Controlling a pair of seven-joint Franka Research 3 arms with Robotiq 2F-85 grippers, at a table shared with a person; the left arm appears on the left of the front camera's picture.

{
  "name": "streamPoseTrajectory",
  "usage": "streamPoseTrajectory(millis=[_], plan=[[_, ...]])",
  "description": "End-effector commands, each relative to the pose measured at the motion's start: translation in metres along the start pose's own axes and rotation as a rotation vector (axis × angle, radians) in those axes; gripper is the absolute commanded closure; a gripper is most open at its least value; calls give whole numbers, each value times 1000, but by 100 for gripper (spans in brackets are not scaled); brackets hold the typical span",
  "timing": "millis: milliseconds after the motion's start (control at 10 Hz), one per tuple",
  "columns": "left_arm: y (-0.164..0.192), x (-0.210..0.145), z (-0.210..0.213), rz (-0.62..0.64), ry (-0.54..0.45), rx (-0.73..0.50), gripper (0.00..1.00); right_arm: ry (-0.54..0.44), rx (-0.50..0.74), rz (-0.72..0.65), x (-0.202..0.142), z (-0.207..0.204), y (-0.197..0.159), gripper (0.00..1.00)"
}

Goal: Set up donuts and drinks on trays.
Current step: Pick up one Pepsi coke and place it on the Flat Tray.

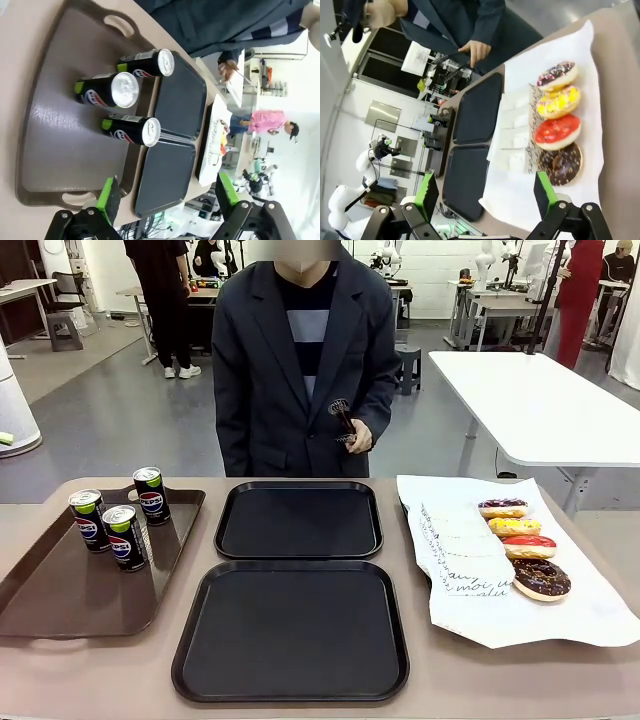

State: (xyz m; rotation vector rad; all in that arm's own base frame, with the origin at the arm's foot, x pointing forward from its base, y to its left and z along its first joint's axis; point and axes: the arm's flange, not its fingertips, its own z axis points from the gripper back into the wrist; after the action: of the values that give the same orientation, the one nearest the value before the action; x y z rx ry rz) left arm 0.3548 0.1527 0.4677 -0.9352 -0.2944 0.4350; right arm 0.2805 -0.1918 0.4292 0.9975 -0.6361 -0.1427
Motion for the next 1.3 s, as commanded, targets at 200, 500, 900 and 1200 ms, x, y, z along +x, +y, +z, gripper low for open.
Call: streamPoseTrajectory(millis=[200, 500, 900, 1200], plan=[[32, -11, 35, 51, -52, -83, 0, 107, -50, 57, -98, -1, 35, 0], [43, -18, 50, 107, -70, -65, 0, 125, -97, 57, -95, 9, 48, 0], [41, -12, 50, 95, -63, -52, 0, 120, -67, 68, -36, 45, 34, 0], [41, -12, 50, 95, -63, -52, 0, 120, -67, 68, -36, 45, 34, 0]])
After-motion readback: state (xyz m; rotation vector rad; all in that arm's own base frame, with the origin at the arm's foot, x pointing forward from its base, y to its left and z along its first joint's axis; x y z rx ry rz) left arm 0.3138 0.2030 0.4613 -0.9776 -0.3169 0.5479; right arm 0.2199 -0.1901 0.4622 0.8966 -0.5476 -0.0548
